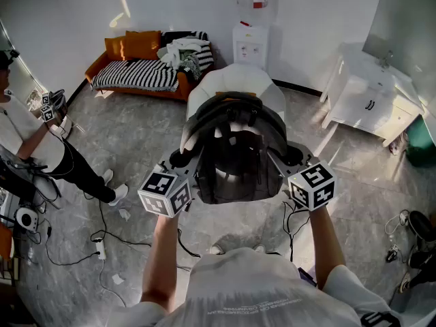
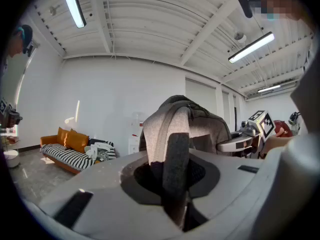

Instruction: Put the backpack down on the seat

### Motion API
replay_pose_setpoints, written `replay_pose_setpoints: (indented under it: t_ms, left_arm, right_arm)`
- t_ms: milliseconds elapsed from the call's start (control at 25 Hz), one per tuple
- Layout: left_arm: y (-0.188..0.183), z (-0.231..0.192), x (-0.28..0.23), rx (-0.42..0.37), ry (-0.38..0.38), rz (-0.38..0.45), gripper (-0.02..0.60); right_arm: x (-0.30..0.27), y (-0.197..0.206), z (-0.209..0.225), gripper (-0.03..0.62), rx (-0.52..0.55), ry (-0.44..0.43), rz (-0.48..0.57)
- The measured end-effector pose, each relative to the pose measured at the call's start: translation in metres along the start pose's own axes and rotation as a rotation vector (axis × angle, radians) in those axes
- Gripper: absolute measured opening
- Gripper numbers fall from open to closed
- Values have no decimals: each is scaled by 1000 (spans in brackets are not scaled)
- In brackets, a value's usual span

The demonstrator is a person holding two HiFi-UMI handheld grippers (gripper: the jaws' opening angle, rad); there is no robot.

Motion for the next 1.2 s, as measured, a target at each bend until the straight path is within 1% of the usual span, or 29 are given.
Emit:
replay_pose_setpoints:
  t_ms: [160,480,640,760,880,1040,1200]
  left_arm:
    - [1,4,-2,4,-1,7,75]
    - [10,38,-13,-10,-43,34,75]
    - [15,51,-19,-2,-67,44,75]
    - [20,59,-22,17,-82,36,75]
    - [18,64,-36,31,-78,29,75]
    - [20,58,-47,44,-76,32,75]
    - [25,40,-60,49,-77,25,75]
  right_arm:
    - [1,1,4,94,-4,0,-1]
    - [20,16,27,95,6,-26,22]
    - [26,20,37,95,16,-37,26]
    - [28,27,43,95,16,-52,23]
    - [31,27,58,95,8,-53,16]
    - [21,26,67,95,4,-49,8]
    - [0,29,73,95,-5,-48,-4]
Point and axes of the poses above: the fingertips, and each gripper's own axes: x backward along the fingers, z to its right, y out of its underside, the point moved 5 cm from there along x, backward along the fingers, and after that the axes turned 8 degrees about y, right-handed, at the moved point
